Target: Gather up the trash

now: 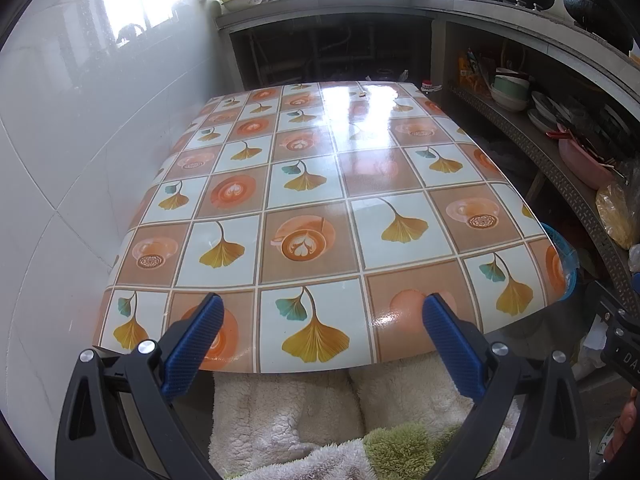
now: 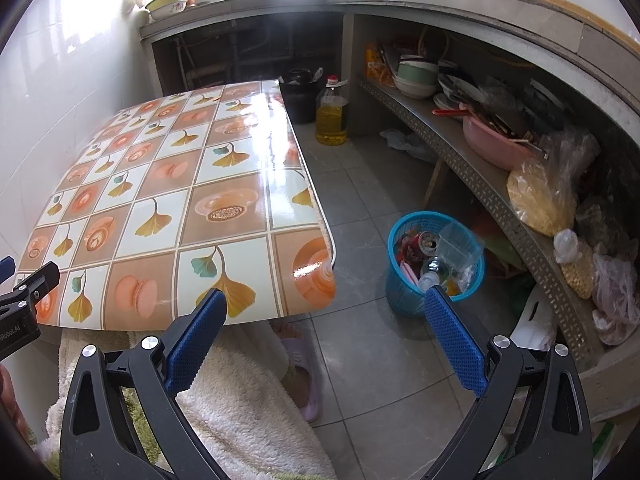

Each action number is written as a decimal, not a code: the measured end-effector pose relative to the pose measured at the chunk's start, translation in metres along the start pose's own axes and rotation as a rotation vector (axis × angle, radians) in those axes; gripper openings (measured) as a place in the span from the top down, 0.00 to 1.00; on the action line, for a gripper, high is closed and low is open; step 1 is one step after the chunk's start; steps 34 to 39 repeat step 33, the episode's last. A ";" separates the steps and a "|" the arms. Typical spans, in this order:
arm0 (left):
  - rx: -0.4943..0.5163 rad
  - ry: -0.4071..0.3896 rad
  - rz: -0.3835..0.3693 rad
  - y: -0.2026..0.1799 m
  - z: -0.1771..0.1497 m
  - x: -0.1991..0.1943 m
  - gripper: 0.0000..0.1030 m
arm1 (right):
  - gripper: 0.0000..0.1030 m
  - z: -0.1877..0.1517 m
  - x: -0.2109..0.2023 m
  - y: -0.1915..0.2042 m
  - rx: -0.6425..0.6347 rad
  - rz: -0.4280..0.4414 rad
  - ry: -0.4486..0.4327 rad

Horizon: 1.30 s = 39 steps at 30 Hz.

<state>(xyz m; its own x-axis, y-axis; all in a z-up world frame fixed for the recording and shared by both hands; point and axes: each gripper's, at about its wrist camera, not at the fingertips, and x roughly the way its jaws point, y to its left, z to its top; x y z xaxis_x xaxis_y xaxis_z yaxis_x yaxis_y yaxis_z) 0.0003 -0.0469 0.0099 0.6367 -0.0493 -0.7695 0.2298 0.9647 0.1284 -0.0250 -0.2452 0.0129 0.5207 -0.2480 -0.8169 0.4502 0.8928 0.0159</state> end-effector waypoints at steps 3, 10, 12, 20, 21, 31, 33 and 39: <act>-0.001 0.000 0.000 0.000 0.000 0.000 0.05 | 0.08 0.000 0.000 0.000 0.002 0.001 0.001; -0.002 -0.001 0.001 0.001 0.000 0.001 0.05 | 0.08 0.000 -0.001 0.003 0.003 0.004 0.001; -0.003 -0.001 0.001 0.001 0.000 0.001 0.05 | 0.08 0.000 -0.001 0.003 0.001 0.006 0.001; -0.002 -0.001 0.000 0.001 0.000 0.001 0.05 | 0.08 0.000 0.000 0.002 0.002 0.006 0.002; -0.002 0.000 0.001 0.001 0.001 0.001 0.05 | 0.08 0.000 -0.001 0.004 0.001 0.006 0.002; -0.008 0.000 0.000 0.001 0.001 0.001 0.05 | 0.08 0.000 -0.001 0.003 0.003 0.004 0.001; -0.007 0.001 0.000 0.001 0.001 0.001 0.05 | 0.08 0.000 -0.001 0.004 0.003 0.005 0.002; -0.007 0.001 0.000 0.001 0.001 0.001 0.05 | 0.08 0.000 -0.001 0.004 0.003 0.005 0.002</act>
